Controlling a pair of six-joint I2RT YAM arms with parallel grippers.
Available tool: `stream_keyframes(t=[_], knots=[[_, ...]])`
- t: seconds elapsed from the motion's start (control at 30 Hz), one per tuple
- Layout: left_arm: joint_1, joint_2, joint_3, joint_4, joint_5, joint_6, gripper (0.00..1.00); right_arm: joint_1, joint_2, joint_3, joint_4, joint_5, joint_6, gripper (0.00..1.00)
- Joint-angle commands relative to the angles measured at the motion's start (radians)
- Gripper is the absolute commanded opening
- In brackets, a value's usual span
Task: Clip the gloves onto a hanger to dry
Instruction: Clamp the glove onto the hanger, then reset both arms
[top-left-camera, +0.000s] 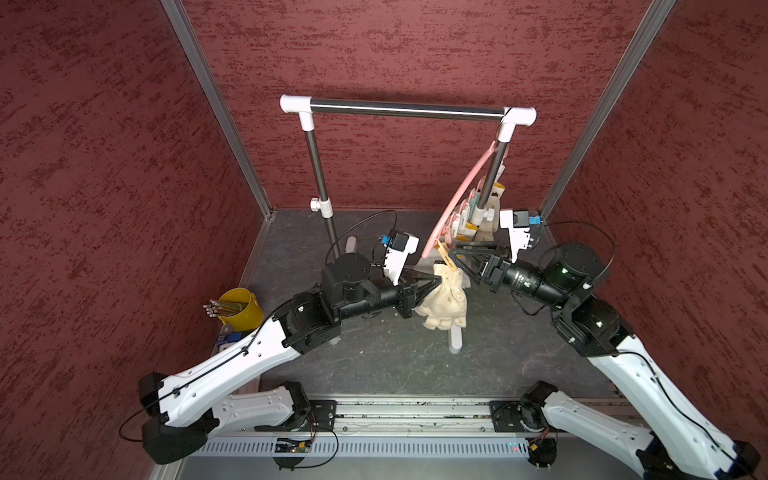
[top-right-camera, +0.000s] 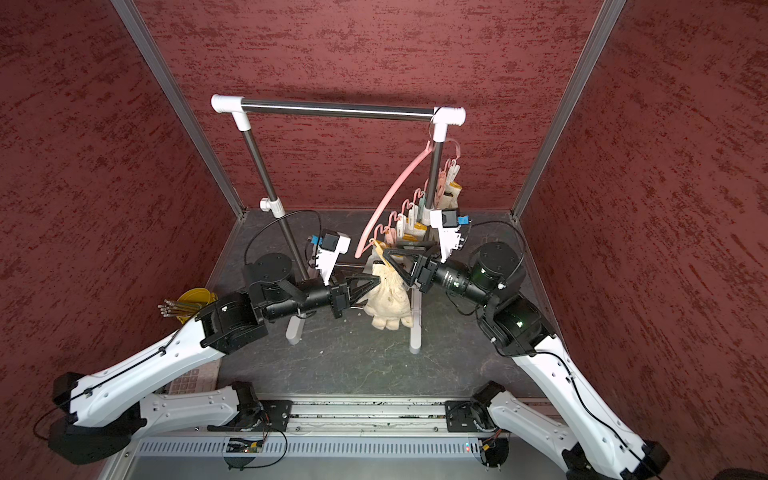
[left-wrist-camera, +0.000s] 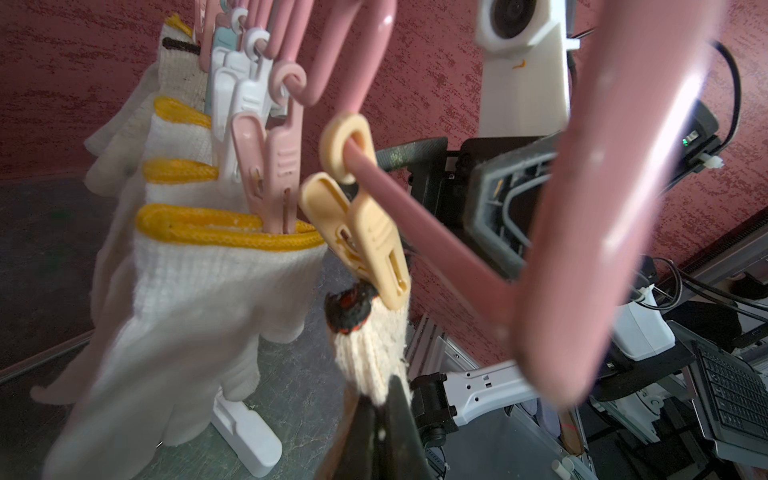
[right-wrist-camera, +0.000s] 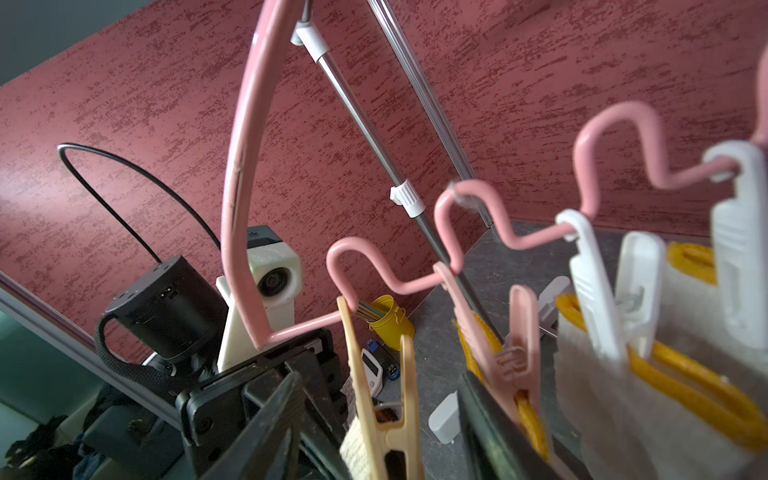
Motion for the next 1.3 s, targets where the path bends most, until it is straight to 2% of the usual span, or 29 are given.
stream_keyframes(t=[0.0, 0.07, 0.13, 0.23, 0.3, 0.43, 0.5, 0.6, 0.7, 0.83, 0.9, 0.97, 1.07, 1.13, 1.17, 1.2, 1.27], knots=[[-0.001, -0.016, -0.012, 0.006, -0.060, 0.007, 0.30, 0.002, -0.043, -0.015, -0.019, 0.094, -0.011, 0.65], [0.000, -0.032, -0.017, -0.027, -0.133, 0.020, 0.55, 0.002, -0.071, -0.022, -0.051, 0.179, -0.008, 0.67], [0.005, -0.060, -0.029, -0.053, -0.216, 0.039, 0.69, 0.001, -0.094, -0.020, -0.101, 0.277, -0.004, 0.67], [0.035, -0.114, -0.044, -0.101, -0.332, 0.068, 0.77, 0.001, -0.120, -0.016, -0.200, 0.465, 0.022, 0.67], [0.082, -0.152, -0.046, -0.144, -0.382, 0.083, 0.78, 0.001, -0.146, -0.025, -0.256, 0.605, 0.056, 0.67], [0.239, -0.233, -0.045, -0.269, -0.526, 0.079, 0.82, -0.001, -0.221, -0.093, -0.332, 0.881, 0.137, 0.65], [0.327, -0.261, -0.044, -0.345, -0.601, 0.063, 0.84, -0.004, -0.247, -0.134, -0.356, 0.964, 0.172, 0.63], [0.485, -0.264, -0.034, -0.485, -0.632, 0.028, 0.84, -0.025, -0.242, -0.198, -0.374, 0.985, 0.211, 0.62], [0.645, -0.232, -0.050, -0.606, -0.581, -0.012, 0.84, -0.082, -0.189, -0.255, -0.358, 0.912, 0.228, 0.62], [0.835, -0.173, -0.092, -0.658, -0.475, -0.064, 0.85, -0.189, -0.139, -0.331, -0.276, 0.811, 0.223, 0.63], [0.910, -0.148, -0.123, -0.611, -0.439, -0.064, 0.84, -0.263, -0.118, -0.362, -0.232, 0.768, 0.205, 0.64], [0.963, -0.130, -0.165, -0.546, -0.454, -0.056, 0.85, -0.326, -0.108, -0.400, -0.171, 0.751, 0.155, 0.68], [1.013, -0.132, -0.264, -0.339, -0.451, 0.041, 0.85, -0.392, -0.114, -0.473, -0.051, 0.836, 0.058, 0.75], [1.018, -0.147, -0.366, -0.181, -0.501, 0.123, 0.86, -0.429, -0.107, -0.530, 0.042, 0.868, -0.017, 0.77], [1.024, -0.151, -0.416, -0.093, -0.509, 0.166, 0.87, -0.450, -0.098, -0.558, 0.090, 0.874, -0.062, 0.77], [1.032, -0.148, -0.451, -0.039, -0.509, 0.193, 1.00, -0.471, -0.084, -0.576, 0.125, 0.883, -0.088, 0.78], [1.057, -0.122, -0.469, -0.004, -0.493, 0.204, 1.00, -0.505, -0.047, -0.603, 0.198, 0.888, -0.151, 0.78]])
